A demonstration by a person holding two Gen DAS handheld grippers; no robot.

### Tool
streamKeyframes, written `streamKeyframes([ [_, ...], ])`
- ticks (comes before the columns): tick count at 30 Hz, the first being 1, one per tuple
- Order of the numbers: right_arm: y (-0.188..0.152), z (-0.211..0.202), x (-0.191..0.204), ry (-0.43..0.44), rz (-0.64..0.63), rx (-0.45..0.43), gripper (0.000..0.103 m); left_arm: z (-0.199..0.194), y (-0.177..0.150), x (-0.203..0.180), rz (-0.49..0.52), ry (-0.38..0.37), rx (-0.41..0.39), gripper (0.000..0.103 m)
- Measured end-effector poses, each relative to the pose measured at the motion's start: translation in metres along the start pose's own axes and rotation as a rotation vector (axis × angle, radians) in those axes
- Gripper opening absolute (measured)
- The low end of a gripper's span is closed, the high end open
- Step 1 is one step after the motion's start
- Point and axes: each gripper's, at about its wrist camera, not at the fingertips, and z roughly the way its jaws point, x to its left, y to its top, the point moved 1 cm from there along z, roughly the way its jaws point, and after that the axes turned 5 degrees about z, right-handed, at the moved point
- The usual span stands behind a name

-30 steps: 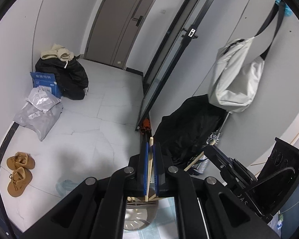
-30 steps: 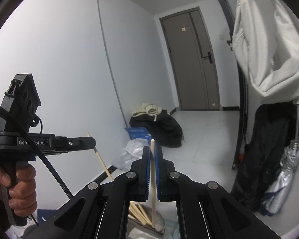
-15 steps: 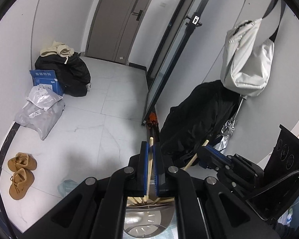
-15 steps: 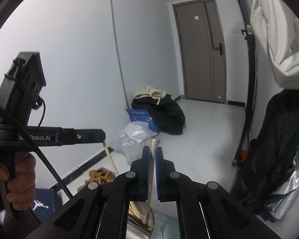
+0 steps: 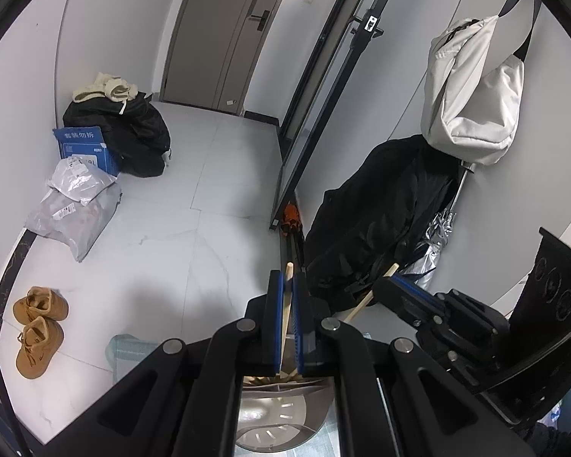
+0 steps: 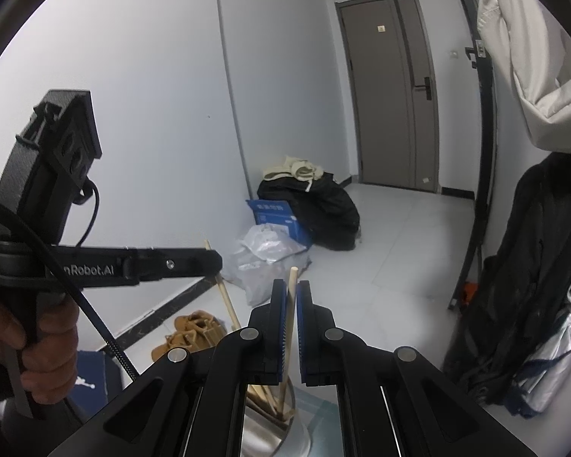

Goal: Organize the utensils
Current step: 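Lower both chopsticks into the white holder and open both grippers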

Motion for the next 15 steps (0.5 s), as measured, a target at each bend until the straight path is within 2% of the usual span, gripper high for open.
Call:
streamKeyframes([
  [10,0.001,0.002,0.005,0.001,-0.019,-0.005,0.004,0.001,-0.009,0.009,-0.028,-0.006,0.005,0.001],
  [15,0.000,0.011,0.011,-0.006,-0.048,0.031,0.004,0.001,-0.011,0.009,-0.033,-0.021,0.002,0.002],
])
